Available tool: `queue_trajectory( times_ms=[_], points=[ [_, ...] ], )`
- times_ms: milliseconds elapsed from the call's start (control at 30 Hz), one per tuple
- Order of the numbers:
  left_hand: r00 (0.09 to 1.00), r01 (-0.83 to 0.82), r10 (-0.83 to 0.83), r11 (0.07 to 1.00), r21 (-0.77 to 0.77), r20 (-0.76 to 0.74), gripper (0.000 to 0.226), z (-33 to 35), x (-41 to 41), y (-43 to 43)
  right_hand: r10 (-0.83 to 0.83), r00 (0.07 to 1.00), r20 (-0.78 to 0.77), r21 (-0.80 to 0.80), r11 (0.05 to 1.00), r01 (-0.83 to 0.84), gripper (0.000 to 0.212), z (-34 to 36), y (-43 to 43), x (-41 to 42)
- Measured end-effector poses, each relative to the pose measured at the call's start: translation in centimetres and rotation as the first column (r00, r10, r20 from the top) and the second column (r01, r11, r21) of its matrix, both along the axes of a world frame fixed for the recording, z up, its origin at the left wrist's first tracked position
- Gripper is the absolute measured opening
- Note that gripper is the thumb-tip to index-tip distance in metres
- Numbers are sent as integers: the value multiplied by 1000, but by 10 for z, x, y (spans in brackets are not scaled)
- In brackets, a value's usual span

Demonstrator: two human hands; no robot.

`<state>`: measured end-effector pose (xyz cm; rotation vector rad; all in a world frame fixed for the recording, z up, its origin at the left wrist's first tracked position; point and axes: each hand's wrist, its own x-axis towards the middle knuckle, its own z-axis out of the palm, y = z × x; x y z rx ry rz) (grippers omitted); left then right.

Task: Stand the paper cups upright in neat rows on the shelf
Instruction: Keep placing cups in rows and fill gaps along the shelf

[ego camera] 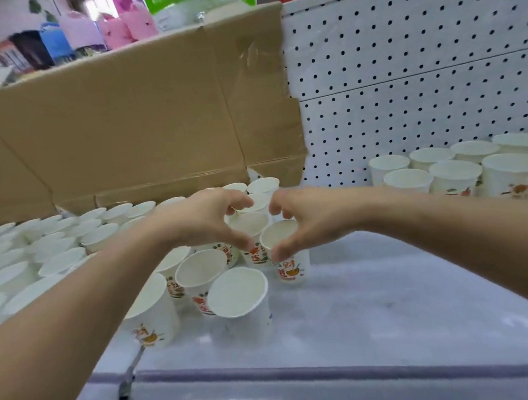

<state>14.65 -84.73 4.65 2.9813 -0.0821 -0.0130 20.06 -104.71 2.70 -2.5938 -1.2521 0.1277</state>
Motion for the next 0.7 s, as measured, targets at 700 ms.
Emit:
queue_trajectory(
  times_ms=[700],
  points=[
    [999, 24, -21, 997, 74, -41, 66, -6, 38, -63, -235, 972, -29, -172, 959, 226, 67, 16, -183, 25]
  ],
)
